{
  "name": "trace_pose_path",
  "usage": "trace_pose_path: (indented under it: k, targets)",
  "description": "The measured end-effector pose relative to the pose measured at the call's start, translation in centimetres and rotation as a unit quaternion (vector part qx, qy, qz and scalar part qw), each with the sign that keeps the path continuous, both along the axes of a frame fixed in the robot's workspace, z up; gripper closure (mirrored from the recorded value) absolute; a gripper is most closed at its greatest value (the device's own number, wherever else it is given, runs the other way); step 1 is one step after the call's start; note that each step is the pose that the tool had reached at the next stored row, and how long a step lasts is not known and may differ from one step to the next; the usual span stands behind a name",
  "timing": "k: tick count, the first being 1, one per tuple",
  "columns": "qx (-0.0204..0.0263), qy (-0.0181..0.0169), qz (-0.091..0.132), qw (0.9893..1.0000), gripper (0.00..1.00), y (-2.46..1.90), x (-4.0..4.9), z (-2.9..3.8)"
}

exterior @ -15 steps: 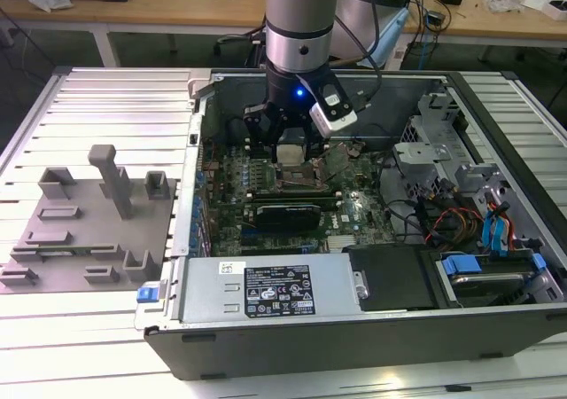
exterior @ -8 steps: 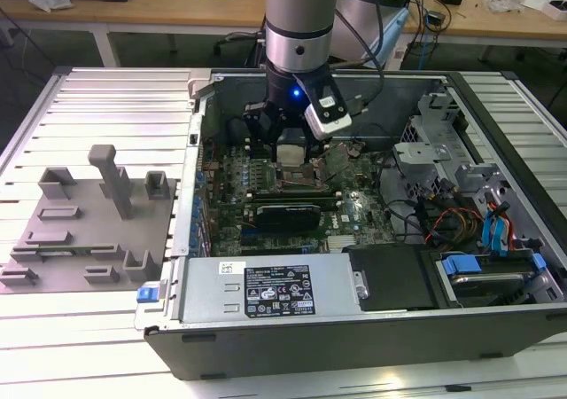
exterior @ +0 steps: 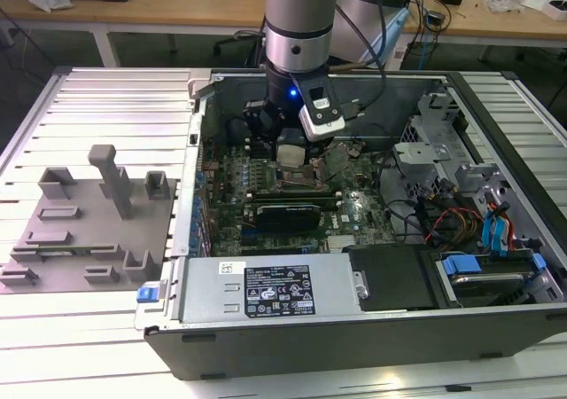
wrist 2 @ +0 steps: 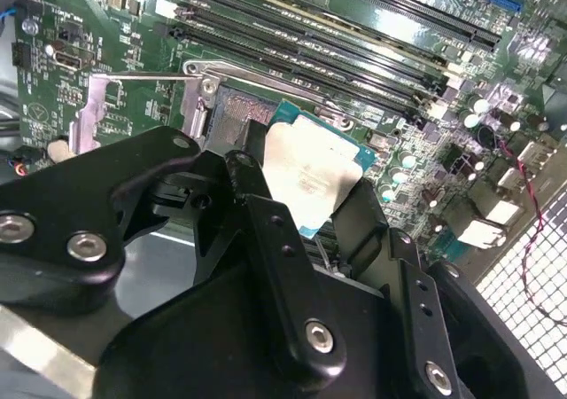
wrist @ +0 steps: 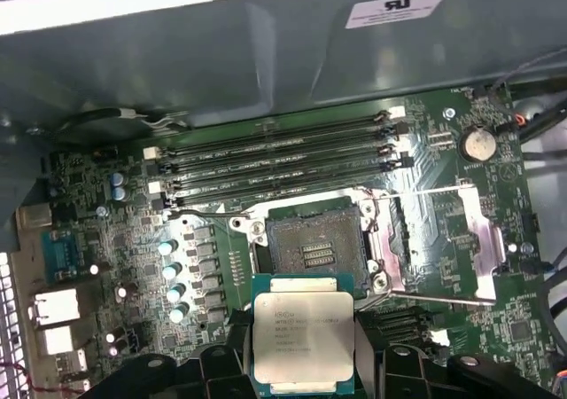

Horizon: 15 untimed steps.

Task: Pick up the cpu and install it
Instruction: 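Place the cpu into insertion slot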

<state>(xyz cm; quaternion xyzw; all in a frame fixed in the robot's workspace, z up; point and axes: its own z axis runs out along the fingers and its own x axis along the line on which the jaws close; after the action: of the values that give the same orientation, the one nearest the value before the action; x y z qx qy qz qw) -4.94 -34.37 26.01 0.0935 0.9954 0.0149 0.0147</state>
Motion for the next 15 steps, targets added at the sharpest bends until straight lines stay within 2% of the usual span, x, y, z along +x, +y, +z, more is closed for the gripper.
trace_pose_path:
  k: [3, 12, 15]
  targets:
    - [0.0000, 0.0000, -0.020, 0.9998, 0.45, 0.00, 0.00, 0.00]
    - [0.0000, 0.0000, -0.046, 0.9989, 0.45, 0.00, 0.00, -0.01]
    - [0.0000, 0.0000, -0.058, 0.9983, 0.45, 0.00, 0.00, -0.01]
